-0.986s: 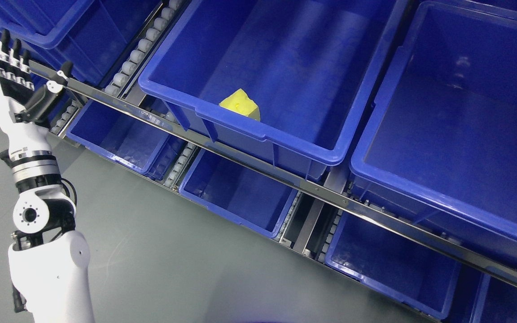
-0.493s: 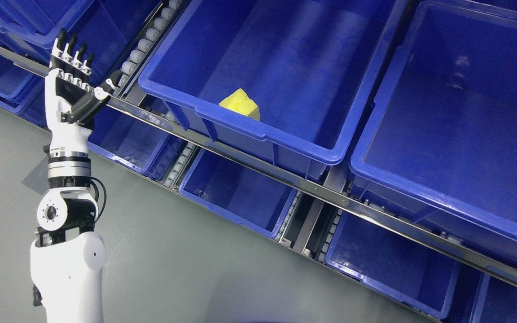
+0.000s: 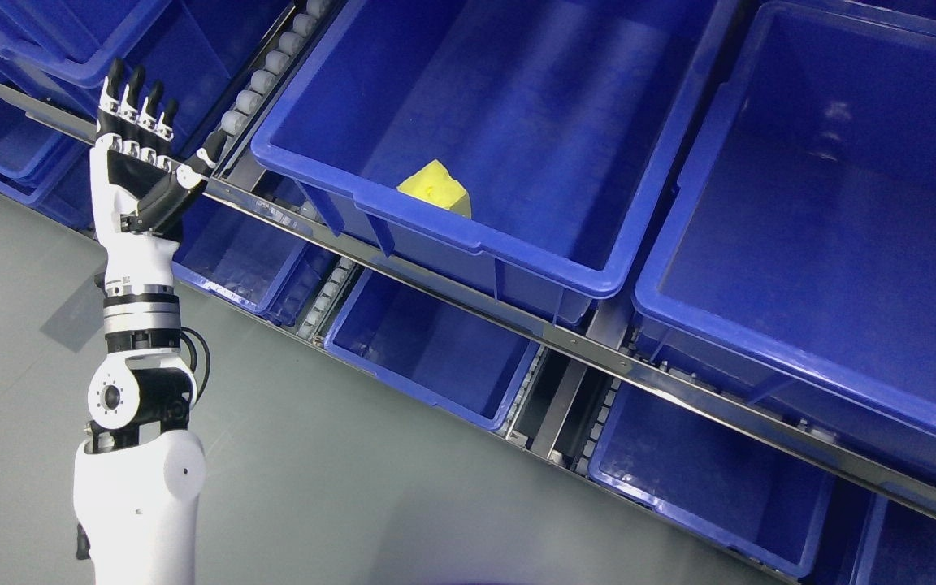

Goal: Move yellow foam block to right shelf middle

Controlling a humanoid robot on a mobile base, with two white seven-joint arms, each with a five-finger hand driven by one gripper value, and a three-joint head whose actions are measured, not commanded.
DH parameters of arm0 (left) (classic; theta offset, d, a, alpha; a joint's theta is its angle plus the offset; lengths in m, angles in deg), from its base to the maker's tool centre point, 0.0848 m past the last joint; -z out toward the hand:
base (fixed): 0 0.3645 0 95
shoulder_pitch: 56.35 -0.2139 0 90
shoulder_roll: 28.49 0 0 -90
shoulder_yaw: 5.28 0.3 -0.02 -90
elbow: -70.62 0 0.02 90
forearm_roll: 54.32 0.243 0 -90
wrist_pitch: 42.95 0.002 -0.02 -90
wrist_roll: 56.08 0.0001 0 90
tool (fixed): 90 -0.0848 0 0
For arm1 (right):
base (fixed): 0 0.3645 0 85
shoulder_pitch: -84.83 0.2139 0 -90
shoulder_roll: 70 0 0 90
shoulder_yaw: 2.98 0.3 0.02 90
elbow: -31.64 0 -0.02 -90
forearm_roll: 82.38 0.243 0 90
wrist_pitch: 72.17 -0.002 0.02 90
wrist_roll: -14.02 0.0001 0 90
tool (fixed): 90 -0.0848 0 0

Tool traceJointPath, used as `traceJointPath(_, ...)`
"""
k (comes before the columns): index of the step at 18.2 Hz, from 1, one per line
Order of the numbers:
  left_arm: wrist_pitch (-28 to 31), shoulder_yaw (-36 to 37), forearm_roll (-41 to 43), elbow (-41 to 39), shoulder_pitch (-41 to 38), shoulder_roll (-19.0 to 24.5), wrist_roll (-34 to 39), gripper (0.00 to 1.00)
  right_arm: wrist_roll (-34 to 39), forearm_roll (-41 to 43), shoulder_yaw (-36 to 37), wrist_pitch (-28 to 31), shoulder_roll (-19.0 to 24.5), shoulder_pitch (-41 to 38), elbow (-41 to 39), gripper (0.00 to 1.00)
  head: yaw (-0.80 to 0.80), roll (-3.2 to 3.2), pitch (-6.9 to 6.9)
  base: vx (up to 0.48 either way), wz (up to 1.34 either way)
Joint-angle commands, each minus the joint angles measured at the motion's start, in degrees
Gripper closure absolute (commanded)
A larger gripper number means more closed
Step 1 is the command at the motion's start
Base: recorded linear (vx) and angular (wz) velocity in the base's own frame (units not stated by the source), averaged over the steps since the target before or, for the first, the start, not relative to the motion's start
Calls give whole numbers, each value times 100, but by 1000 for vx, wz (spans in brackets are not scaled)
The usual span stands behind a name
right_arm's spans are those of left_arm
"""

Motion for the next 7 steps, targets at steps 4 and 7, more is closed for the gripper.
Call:
traceJointPath(4,726,-125,-30,5,-194,100,197,0,0,-9,0,4,-100,-70,-100,0,0,0,0,0,0)
traceJointPath(7,700,-107,-30,-12,-211,100,162,0,0,-9,0,4,-100,-70,-100,0,0,0,0,0,0)
